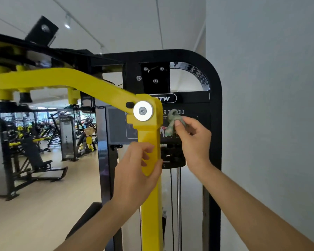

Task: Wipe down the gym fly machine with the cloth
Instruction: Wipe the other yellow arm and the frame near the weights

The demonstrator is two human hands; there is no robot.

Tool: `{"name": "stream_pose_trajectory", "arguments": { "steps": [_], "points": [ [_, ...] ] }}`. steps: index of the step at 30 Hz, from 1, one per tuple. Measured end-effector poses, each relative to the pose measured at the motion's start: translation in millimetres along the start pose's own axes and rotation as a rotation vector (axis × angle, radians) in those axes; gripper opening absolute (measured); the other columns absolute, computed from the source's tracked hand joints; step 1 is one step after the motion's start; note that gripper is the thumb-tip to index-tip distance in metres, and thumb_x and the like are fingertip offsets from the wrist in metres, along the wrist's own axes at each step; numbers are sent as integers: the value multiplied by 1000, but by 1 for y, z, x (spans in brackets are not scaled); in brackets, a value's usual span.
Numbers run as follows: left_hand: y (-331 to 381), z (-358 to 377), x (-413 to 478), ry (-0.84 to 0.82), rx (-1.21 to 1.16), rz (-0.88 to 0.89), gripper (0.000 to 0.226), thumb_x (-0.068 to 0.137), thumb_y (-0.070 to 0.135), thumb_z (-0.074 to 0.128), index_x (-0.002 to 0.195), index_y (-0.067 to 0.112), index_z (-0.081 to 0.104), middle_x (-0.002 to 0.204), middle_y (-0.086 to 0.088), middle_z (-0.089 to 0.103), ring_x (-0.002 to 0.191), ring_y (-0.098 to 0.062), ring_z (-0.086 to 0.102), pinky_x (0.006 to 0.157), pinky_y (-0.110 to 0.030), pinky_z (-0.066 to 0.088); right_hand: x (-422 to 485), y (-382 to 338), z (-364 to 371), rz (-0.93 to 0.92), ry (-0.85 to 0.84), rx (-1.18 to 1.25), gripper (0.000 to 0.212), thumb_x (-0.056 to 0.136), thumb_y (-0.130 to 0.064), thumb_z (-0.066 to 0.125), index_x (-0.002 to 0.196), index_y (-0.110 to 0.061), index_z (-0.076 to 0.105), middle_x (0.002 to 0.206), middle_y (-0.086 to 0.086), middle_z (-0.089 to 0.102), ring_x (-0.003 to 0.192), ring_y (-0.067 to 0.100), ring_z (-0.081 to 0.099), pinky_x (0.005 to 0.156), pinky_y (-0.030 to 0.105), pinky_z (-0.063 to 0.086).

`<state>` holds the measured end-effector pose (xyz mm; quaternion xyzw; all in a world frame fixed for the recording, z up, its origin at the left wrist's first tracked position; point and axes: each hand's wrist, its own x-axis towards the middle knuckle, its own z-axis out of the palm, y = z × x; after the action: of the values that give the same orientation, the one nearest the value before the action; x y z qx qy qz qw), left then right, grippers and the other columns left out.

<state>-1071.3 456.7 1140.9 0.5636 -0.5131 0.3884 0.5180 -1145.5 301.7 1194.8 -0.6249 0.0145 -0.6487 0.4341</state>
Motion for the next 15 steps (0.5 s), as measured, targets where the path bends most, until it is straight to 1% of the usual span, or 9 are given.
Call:
{"name": "stream_pose_trajectory", "arguments": {
  "steps": [2,4,6,7,8,9,12,13,15],
  "points": [
    [15,7,17,-42,5,151,30,89,23,73,115,25,59,107,14,57,86,-7,62,67,-26,56,11,-2,-14,55,-70,57,20,97,-14,64,113,-6,74,103,8,76,99,20,73,86,33,60],
    [30,18,38,-114,-13,213,38,90,22,72,125,21,60,122,8,59,103,-9,62,78,-30,59,25,-6,-29,107,-185,56,20,100,-17,61,111,-9,76,97,4,78,95,18,75,80,27,60],
    [43,32,63,-177,-6,173,54,88,23,76,136,22,53,135,6,54,117,-11,58,88,-32,58,42,-12,-43,122,-266,8,20,100,-22,60,107,-13,78,94,1,78,92,17,75,77,28,61],
    [48,40,76,-208,-4,119,60,86,26,78,139,24,50,137,6,52,119,-12,58,91,-33,57,51,-15,-49,125,-275,-3,21,100,-23,61,105,-14,78,94,2,78,92,18,75,77,31,62],
    [51,49,90,-244,-2,56,62,85,30,79,139,25,49,134,7,54,117,-12,59,92,-35,57,60,-17,-55,131,-272,4,20,99,-24,62,104,-13,78,94,3,78,92,19,75,78,33,62],
    [54,58,104,-280,1,6,59,84,34,80,135,26,52,127,8,58,112,-12,61,91,-37,56,70,-20,-59,142,-273,29,20,99,-23,63,103,-12,79,94,5,78,92,20,75,78,33,62],
    [60,80,144,-300,-4,-84,31,87,30,77,115,24,65,104,9,68,98,-11,64,86,-33,56,99,-28,-70,214,-296,153,17,98,-17,64,97,-10,79,96,9,78,92,22,75,73,27,61],
    [61,86,158,-277,12,-108,21,89,28,76,108,23,69,101,8,70,96,-12,64,84,-32,56,109,-29,-73,227,-291,196,17,97,-13,63,94,-9,80,97,11,77,93,24,75,74,27,60],
    [62,94,186,-253,39,-160,10,91,29,73,98,22,73,96,5,73,93,-16,67,84,-36,56,128,-30,-80,207,-293,257,22,93,-4,61,89,-13,82,97,13,77,94,27,75,75,28,60]
  ]
}}
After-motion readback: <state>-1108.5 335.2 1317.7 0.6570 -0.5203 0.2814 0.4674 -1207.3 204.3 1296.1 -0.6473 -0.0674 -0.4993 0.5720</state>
